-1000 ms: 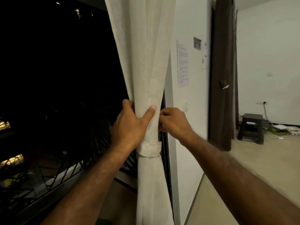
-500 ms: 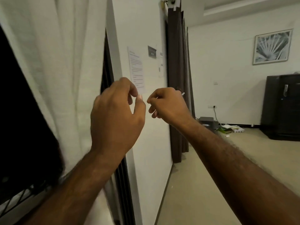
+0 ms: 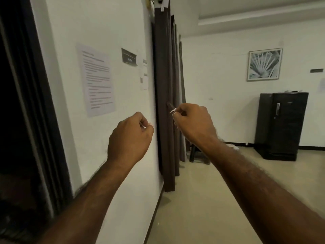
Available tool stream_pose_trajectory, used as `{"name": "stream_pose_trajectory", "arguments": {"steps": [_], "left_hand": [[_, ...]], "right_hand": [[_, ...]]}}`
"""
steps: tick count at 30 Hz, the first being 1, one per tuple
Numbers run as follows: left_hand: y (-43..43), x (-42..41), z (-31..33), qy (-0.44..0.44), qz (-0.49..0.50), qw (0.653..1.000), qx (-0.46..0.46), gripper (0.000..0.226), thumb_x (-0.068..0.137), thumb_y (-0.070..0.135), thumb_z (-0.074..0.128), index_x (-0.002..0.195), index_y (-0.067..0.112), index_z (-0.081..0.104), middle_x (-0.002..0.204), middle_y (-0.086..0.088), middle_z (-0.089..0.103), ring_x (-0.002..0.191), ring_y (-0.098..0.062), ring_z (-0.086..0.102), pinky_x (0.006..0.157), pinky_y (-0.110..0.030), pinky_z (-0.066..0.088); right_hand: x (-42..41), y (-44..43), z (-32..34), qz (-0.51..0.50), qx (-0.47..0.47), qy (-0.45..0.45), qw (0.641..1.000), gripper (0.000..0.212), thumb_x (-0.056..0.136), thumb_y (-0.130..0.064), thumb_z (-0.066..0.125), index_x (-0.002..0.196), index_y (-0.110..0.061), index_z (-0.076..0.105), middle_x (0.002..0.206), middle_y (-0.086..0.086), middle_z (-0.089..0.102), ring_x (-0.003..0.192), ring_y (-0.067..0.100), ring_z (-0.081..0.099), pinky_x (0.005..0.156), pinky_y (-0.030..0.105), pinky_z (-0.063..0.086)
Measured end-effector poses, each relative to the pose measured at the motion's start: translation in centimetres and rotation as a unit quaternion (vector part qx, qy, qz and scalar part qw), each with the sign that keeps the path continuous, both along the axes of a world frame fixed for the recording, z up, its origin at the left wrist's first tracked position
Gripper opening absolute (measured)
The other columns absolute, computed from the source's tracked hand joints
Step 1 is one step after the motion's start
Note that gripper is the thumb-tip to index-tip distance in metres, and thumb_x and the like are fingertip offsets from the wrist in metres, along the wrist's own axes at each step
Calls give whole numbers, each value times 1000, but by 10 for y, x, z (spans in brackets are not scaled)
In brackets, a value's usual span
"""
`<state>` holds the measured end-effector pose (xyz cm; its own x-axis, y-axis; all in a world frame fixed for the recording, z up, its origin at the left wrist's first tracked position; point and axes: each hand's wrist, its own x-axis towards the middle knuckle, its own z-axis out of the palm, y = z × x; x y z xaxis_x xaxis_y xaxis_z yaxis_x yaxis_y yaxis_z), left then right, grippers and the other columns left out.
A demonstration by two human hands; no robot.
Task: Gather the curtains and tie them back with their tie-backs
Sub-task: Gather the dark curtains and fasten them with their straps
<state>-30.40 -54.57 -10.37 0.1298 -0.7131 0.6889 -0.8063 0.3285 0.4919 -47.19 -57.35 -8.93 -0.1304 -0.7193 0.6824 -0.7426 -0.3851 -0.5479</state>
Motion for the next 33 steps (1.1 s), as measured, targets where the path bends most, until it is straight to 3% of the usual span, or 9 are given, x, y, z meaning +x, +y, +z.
{"name": "stream_pose_trajectory", "arguments": {"steps": [5, 16, 28, 33], "left_hand": [[-85, -26, -4, -15, -12, 1000, -11, 17, 93, 39, 55, 91, 24, 60, 90, 7, 67, 76, -17, 59, 62, -27, 37], [-303, -70, 2, -63, -44, 996, -36, 16, 95, 36, 55, 92, 21, 58, 87, 5, 66, 71, -11, 57, 57, -22, 34], [-553, -157, -21, -76, 7, 995, -62, 18, 93, 35, 56, 96, 18, 59, 90, 0, 67, 77, -14, 56, 68, -29, 43], [-652, -189, -15, -92, 46, 991, -85, 21, 93, 35, 56, 103, 16, 58, 99, -2, 67, 85, -17, 55, 76, -34, 46]], "right_hand": [[-26, -79, -4, -29, -4, 16, 999, 21, 98, -27, 53, 92, -18, 70, 73, -14, 59, 72, 9, 62, 74, 32, 55], [-77, -281, -19, -73, -43, 13, 996, 27, 104, -28, 47, 105, -14, 70, 100, 1, 71, 82, 12, 63, 75, 28, 53], [-172, -530, -37, -56, -36, 46, 997, 31, 104, -29, 47, 127, -14, 62, 122, 6, 67, 107, 17, 59, 87, 28, 48], [-207, -635, -27, -48, -35, 56, 997, 32, 104, -31, 47, 129, -16, 60, 126, 4, 65, 115, 19, 57, 94, 36, 51]]}}
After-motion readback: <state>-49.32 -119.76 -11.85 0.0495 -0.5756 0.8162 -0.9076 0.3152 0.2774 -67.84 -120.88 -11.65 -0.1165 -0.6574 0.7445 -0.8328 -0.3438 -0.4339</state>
